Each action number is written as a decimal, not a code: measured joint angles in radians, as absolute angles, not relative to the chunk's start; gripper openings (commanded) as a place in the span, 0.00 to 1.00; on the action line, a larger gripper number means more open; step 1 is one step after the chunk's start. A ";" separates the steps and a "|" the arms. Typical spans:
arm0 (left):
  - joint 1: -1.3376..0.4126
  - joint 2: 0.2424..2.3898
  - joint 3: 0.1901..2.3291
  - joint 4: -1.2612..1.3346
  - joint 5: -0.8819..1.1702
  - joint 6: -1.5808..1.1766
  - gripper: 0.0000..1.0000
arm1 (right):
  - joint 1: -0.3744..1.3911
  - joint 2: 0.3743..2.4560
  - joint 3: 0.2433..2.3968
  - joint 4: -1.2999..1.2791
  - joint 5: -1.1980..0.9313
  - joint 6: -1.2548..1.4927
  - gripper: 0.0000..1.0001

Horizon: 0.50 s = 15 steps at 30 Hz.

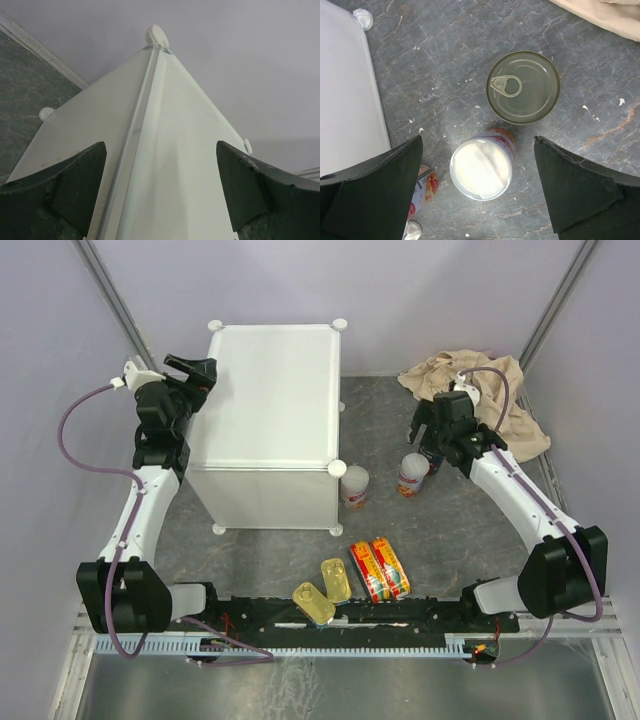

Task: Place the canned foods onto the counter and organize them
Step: Move the counter to the center of the board.

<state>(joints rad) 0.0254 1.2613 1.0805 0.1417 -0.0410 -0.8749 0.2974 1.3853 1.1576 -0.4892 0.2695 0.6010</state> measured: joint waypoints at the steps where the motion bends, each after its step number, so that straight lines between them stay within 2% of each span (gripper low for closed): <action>1: 0.027 1.261 1.082 0.137 -0.041 -0.875 0.97 | 0.295 1.385 1.155 -0.487 0.271 0.596 1.00; 8: 0.030 1.261 1.087 0.125 -0.042 -0.875 0.97 | 0.311 1.380 1.142 -0.480 0.236 0.537 0.99; 15: 0.039 1.261 1.097 0.101 -0.031 -0.875 0.97 | 0.436 1.364 1.142 -0.492 0.221 0.465 0.99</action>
<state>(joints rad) 0.0391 1.2613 1.0966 0.1005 -0.0315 -0.8749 0.4358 1.3640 1.1423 -0.4915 0.2207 0.4652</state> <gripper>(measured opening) 0.971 0.994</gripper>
